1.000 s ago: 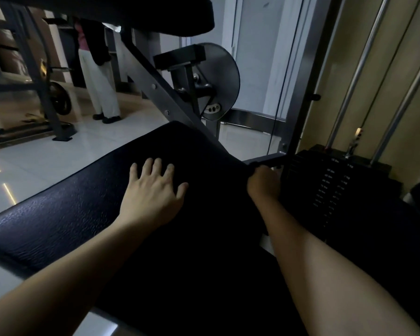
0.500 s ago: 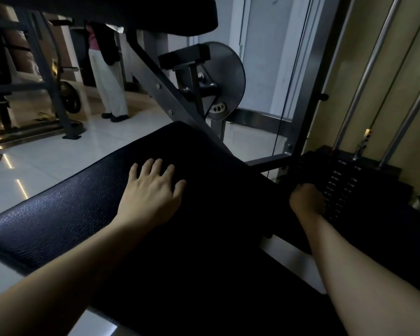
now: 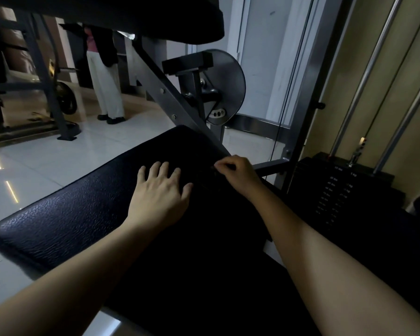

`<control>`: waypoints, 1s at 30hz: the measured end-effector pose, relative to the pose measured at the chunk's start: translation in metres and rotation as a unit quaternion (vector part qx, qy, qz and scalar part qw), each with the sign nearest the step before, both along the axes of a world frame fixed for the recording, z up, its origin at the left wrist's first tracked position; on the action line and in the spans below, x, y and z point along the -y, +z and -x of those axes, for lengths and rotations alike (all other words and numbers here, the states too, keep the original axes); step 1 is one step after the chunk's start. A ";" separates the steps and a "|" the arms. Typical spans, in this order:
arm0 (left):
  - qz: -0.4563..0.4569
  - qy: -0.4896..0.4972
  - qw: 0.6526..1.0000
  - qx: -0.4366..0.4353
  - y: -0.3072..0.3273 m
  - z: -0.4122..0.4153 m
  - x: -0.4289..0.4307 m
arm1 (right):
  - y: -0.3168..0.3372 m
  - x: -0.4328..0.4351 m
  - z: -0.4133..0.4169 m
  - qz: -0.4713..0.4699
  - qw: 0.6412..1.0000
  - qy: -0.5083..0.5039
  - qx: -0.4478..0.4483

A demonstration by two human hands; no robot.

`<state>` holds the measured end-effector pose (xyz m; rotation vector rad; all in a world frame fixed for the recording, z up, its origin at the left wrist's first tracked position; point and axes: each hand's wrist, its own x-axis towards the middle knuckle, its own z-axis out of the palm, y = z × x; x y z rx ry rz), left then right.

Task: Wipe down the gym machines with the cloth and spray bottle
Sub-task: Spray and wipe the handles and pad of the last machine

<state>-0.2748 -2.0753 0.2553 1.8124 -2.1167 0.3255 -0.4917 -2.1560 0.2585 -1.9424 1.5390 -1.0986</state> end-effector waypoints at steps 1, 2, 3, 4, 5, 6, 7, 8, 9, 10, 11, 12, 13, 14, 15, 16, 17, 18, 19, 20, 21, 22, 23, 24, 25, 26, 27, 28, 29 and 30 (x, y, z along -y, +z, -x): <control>0.000 -0.001 1.000 -0.003 0.000 0.000 0.000 | -0.009 0.004 0.002 0.025 0.996 -0.035 -0.072; 0.000 -0.002 1.000 -0.005 -0.001 0.000 0.001 | -0.018 0.006 0.005 0.030 0.988 -0.072 -0.137; 0.000 -0.002 1.000 -0.005 -0.001 0.001 0.001 | -0.024 0.006 0.009 0.007 0.980 -0.091 -0.176; 0.001 -0.001 1.000 -0.003 -0.001 0.001 0.001 | -0.028 0.006 0.012 -0.017 0.976 -0.094 -0.196; 0.002 -0.001 1.000 -0.003 -0.001 0.000 0.001 | -0.031 0.008 0.014 -0.037 0.973 -0.090 -0.209; 0.003 -0.003 1.000 -0.005 -0.001 0.000 0.001 | -0.031 0.007 0.016 -0.050 0.969 -0.090 -0.225; 0.003 -0.006 1.000 -0.010 -0.001 0.000 0.001 | -0.032 0.007 0.019 -0.062 0.965 -0.095 -0.238; -0.001 -0.009 1.000 -0.012 -0.001 -0.001 0.001 | -0.033 0.005 0.022 -0.073 0.961 -0.107 -0.245; -0.005 -0.013 1.000 -0.015 -0.001 -0.002 0.000 | -0.036 0.001 0.027 -0.078 0.958 -0.128 -0.246; -0.008 -0.016 1.000 -0.017 0.001 -0.001 -0.001 | -0.036 -0.006 0.034 -0.082 0.954 -0.150 -0.247; -0.013 -0.016 1.000 -0.015 0.001 -0.002 -0.001 | -0.039 -0.011 0.039 -0.092 0.951 -0.165 -0.244; -0.018 -0.016 1.000 -0.013 0.000 -0.003 0.001 | -0.041 -0.017 0.045 -0.106 0.948 -0.178 -0.240; -0.021 -0.016 1.000 -0.013 0.001 -0.004 0.001 | -0.042 -0.024 0.053 -0.119 0.944 -0.189 -0.243; -0.022 -0.017 1.000 -0.013 0.002 -0.004 0.000 | -0.041 -0.032 0.061 -0.133 0.937 -0.203 -0.250; -0.024 -0.018 0.999 -0.013 0.003 -0.004 -0.002 | -0.042 -0.039 0.070 -0.145 0.928 -0.220 -0.264; -0.025 -0.020 0.999 -0.014 0.003 -0.003 -0.003 | -0.041 -0.047 0.079 -0.156 0.916 -0.235 -0.287; -0.025 -0.022 0.999 -0.014 0.004 -0.003 -0.003 | -0.041 -0.054 0.088 -0.164 0.903 -0.244 -0.312; -0.023 -0.024 0.999 -0.014 0.004 -0.003 -0.005 | -0.041 -0.063 0.097 -0.175 0.890 -0.251 -0.337; -0.023 -0.024 0.999 -0.016 0.005 -0.003 -0.005 | -0.043 -0.069 0.105 -0.184 0.879 -0.258 -0.357; -0.024 -0.025 0.999 -0.018 0.004 -0.003 -0.006 | -0.045 -0.075 0.111 -0.193 0.868 -0.269 -0.370; -0.027 -0.027 0.999 -0.020 0.005 -0.004 -0.006 | -0.048 -0.080 0.117 -0.203 0.856 -0.287 -0.379; -0.028 -0.029 0.999 -0.020 0.004 -0.004 -0.007 | -0.051 -0.086 0.122 -0.215 0.843 -0.309 -0.384; -0.027 -0.029 0.999 -0.021 0.005 -0.004 -0.007 | -0.055 -0.091 0.127 -0.226 0.832 -0.330 -0.384; -0.023 -0.029 0.999 -0.021 0.004 -0.004 -0.007 | -0.057 -0.094 0.131 -0.232 0.826 -0.347 -0.379; -0.022 -0.028 0.999 -0.020 0.005 -0.005 -0.007 | -0.062 -0.095 0.134 -0.236 0.824 -0.357 -0.371; -0.020 -0.027 0.999 -0.018 0.005 -0.004 -0.007 | -0.063 -0.096 0.136 -0.236 0.826 -0.361 -0.363; -0.018 -0.026 0.999 -0.017 0.004 -0.003 -0.007 | -0.064 -0.095 0.137 -0.231 0.832 -0.365 -0.348; -0.015 -0.027 0.999 -0.016 0.004 -0.003 -0.006 | -0.065 -0.094 0.136 -0.222 0.840 -0.369 -0.330; -0.015 -0.026 0.999 -0.015 0.003 -0.002 -0.006 | -0.065 -0.091 0.134 -0.220 0.850 -0.370 -0.305; -0.016 -0.024 0.999 -0.014 0.002 -0.002 -0.005 | -0.066 -0.088 0.131 -0.221 0.858 -0.370 -0.278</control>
